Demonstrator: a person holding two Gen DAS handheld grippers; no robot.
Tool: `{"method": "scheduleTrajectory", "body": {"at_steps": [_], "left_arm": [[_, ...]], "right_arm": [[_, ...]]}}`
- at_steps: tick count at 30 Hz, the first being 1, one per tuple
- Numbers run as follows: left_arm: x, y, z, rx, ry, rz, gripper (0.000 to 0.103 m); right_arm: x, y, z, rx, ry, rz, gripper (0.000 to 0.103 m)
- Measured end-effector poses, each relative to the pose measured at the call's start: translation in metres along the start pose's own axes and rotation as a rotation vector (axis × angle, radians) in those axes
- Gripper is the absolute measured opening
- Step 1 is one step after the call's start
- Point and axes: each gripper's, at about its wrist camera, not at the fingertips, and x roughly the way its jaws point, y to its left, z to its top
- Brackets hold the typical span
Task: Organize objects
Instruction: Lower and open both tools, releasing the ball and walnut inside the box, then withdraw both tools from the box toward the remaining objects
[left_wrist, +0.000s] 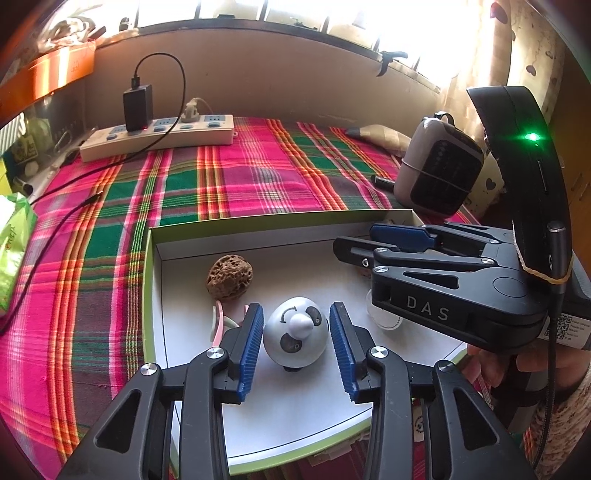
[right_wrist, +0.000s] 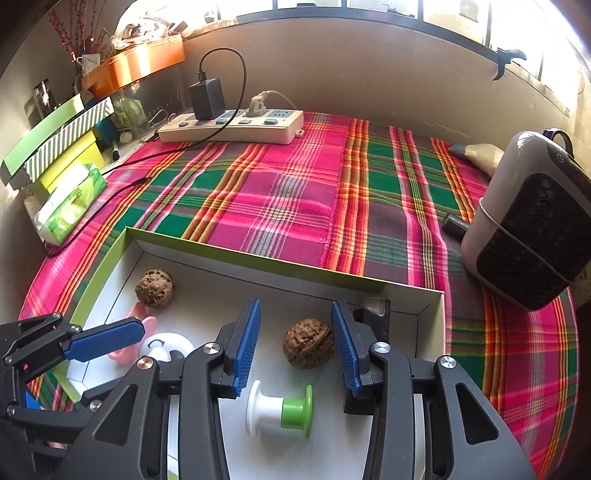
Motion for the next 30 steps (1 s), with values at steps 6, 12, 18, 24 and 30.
{"method": "scheduleTrajectory", "body": {"at_steps": [6,12,18,24,30], "left_arm": [[-0.005,-0.002,-0.002,0.000,-0.007,-0.001,0.036],[-0.016,-0.004,-0.007,-0.002,-0.026,0.001,0.036],[-0.026,-0.005,-0.012,-0.001,-0.044,0.008,0.036],[-0.038,-0.007,-0.019,0.005,-0.063,-0.001,0.036],[-0.050,-0.007,-0.029,0.010,-0.076,-0.001,0.036]], "right_arm": [[-0.008,0.001,-0.003,0.007,-0.013,-0.002,0.041],[-0.019,0.002,-0.008,0.019,-0.029,0.000,0.041],[-0.034,0.002,-0.020,0.044,-0.052,0.002,0.041],[-0.050,0.008,-0.032,0.046,-0.079,-0.009,0.041],[-0.065,0.009,-0.045,0.065,-0.106,-0.008,0.041]]}}
